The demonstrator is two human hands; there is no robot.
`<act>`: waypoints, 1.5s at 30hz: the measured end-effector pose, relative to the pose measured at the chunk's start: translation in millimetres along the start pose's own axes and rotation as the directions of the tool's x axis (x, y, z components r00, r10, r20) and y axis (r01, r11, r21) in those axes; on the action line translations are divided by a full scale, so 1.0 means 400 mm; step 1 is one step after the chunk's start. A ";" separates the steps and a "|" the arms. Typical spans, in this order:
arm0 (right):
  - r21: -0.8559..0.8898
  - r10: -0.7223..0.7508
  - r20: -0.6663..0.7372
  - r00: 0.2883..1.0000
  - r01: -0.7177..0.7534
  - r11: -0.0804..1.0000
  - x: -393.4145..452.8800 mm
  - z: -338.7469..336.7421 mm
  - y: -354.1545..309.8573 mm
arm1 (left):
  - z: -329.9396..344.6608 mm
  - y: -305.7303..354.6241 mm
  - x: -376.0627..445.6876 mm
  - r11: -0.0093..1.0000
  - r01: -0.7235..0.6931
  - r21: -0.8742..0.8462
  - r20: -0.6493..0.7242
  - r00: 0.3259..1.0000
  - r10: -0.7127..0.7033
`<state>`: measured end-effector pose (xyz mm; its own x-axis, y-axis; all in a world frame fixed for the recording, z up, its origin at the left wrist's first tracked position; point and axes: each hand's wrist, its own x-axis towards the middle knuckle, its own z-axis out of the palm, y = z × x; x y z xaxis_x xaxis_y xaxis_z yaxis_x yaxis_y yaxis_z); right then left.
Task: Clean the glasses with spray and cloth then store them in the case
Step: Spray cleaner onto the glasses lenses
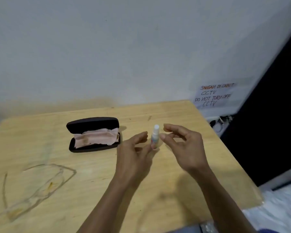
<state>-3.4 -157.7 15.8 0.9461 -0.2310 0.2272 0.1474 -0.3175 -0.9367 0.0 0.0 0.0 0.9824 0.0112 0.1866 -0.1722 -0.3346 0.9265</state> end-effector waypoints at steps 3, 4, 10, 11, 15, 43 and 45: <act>0.025 -0.005 0.031 0.999 0.005 1.000 0.026 0.009 -0.003 | 0.019 -0.014 0.026 0.999 0.020 -0.048 0.009 1.000 -0.019; 0.042 -0.015 0.052 0.999 0.013 0.999 0.032 0.012 0.002 | 0.023 -0.017 0.031 0.998 0.009 -0.056 0.013 1.000 -0.008; 0.094 -0.084 0.094 0.992 0.075 0.993 0.049 0.025 0.019 | 0.031 -0.015 0.040 0.995 0.001 -0.102 0.020 1.000 0.001; 0.103 -0.081 0.087 0.993 0.072 0.992 0.049 0.027 0.018 | 0.029 -0.016 0.041 0.996 -0.001 -0.092 0.022 1.000 0.003; 0.135 -0.086 0.087 0.992 0.074 0.988 0.030 0.031 -0.001 | 0.015 -0.016 0.026 0.997 -0.033 -0.072 0.031 0.999 0.035; 0.187 -0.141 0.002 0.990 0.138 0.973 -0.091 -0.038 -0.136 | -0.152 0.014 -0.184 0.971 -0.032 -0.236 -0.125 0.992 0.002; 0.027 -0.084 -0.044 0.996 0.085 0.996 -0.088 -0.044 -0.075 | -0.157 0.009 -0.176 0.960 -0.029 -0.279 -0.148 0.989 -0.013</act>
<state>-46.2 -156.3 40.5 0.9169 -0.2436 0.3162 0.2350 -0.3108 -0.9210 -74.2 57.0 10.8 0.9629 0.1554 0.2207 -0.2139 -0.0589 0.9751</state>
